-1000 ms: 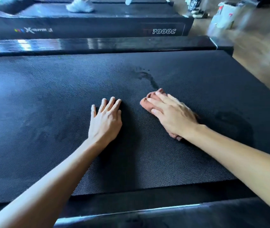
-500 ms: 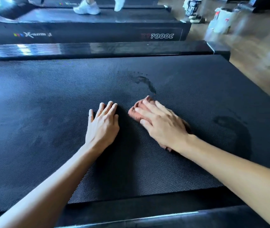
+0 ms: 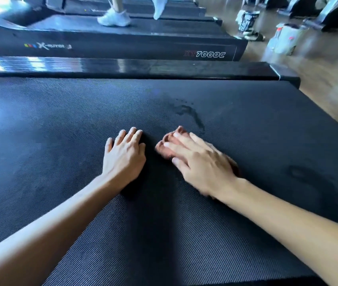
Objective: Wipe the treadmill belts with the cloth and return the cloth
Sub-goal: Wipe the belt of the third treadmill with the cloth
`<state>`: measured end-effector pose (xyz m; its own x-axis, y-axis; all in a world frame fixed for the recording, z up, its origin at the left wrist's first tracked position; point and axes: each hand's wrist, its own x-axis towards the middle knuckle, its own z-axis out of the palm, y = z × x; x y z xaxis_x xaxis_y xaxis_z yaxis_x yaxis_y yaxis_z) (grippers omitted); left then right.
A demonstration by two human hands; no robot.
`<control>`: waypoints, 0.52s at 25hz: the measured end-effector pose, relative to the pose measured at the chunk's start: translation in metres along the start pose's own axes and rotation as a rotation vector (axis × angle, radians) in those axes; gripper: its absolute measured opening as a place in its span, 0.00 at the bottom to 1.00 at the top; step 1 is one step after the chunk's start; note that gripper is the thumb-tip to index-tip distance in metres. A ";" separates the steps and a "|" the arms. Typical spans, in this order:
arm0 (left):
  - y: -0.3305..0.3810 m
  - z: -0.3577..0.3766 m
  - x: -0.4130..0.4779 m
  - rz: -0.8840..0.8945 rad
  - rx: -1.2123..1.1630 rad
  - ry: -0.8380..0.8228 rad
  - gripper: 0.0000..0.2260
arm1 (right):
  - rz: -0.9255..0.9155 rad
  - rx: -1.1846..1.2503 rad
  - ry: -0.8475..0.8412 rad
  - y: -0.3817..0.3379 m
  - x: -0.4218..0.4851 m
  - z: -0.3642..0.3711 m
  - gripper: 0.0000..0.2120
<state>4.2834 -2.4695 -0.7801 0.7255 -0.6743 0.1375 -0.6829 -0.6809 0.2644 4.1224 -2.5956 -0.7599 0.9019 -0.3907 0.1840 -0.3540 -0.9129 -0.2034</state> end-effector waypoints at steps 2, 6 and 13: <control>-0.009 0.001 0.022 -0.005 -0.006 -0.013 0.22 | -0.161 0.000 -0.011 0.001 -0.040 -0.005 0.22; -0.019 0.005 0.067 0.006 -0.004 -0.031 0.24 | 0.000 0.004 0.000 0.045 -0.020 -0.010 0.22; -0.026 0.011 0.090 0.078 0.033 -0.019 0.24 | -0.111 0.017 0.054 -0.005 0.032 0.015 0.21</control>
<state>4.3653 -2.5156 -0.7851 0.6682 -0.7310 0.1384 -0.7402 -0.6346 0.2221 4.1562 -2.6020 -0.7673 0.9206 -0.2936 0.2575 -0.2479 -0.9489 -0.1953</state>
